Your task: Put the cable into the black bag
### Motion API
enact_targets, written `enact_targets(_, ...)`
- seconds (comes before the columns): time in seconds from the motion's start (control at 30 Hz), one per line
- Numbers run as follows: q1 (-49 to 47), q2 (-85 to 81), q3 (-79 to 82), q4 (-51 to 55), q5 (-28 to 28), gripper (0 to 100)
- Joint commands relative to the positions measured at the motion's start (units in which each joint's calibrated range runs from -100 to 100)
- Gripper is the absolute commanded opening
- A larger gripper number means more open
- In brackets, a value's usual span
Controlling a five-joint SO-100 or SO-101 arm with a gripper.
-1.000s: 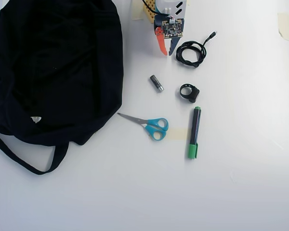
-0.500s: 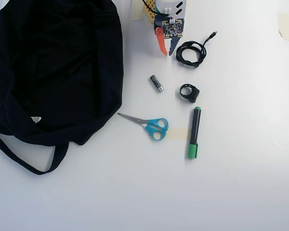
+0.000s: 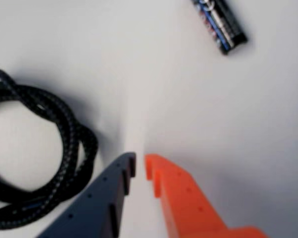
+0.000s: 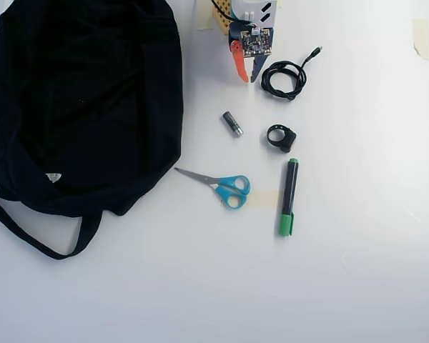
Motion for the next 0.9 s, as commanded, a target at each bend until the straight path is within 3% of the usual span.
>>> enact_targets(0.0,-0.22,-1.41,1.26,2.92,-0.09,2)
enact_targets(0.87,-0.22,-1.41,1.26,2.23,-0.20,2)
